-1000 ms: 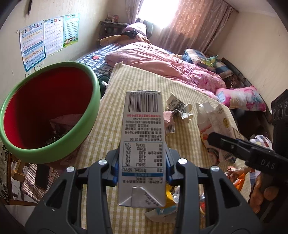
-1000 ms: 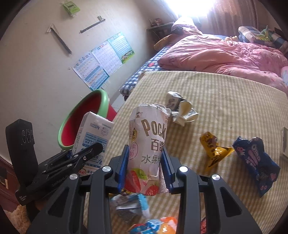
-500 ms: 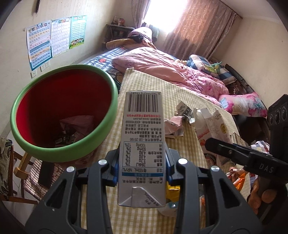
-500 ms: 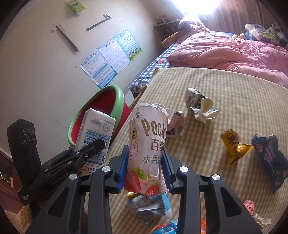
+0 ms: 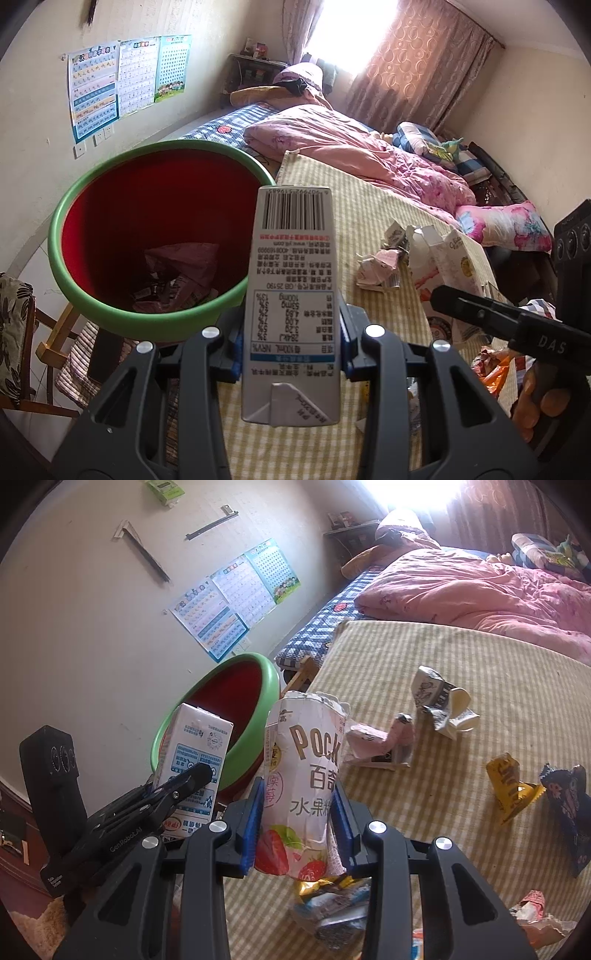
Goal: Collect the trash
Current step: 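Carry the milk carton and Pocky packet over the red bucket and open both tools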
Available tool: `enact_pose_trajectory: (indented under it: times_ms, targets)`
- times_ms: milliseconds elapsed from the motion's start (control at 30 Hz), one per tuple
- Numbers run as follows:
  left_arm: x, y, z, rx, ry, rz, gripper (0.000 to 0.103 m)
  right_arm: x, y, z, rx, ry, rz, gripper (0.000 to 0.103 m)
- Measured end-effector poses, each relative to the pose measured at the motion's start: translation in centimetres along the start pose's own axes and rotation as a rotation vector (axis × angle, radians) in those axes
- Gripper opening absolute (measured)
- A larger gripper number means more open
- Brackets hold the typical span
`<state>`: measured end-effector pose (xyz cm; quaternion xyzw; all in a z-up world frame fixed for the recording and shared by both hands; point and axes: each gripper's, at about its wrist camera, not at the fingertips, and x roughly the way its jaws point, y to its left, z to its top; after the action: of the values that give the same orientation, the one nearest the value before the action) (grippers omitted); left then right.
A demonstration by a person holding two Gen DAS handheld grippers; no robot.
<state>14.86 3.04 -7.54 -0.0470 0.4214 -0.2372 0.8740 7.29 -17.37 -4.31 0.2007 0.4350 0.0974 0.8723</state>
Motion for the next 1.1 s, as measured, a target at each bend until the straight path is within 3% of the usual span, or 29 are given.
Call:
enact_pose_trajectory:
  times_ms: [1100]
  targets:
    - [0.5,3.9,1.7,-0.001,-0.004,-0.001,0.036,3.5,3.6,1.8,-0.005,-0.022,-0.031,0.034]
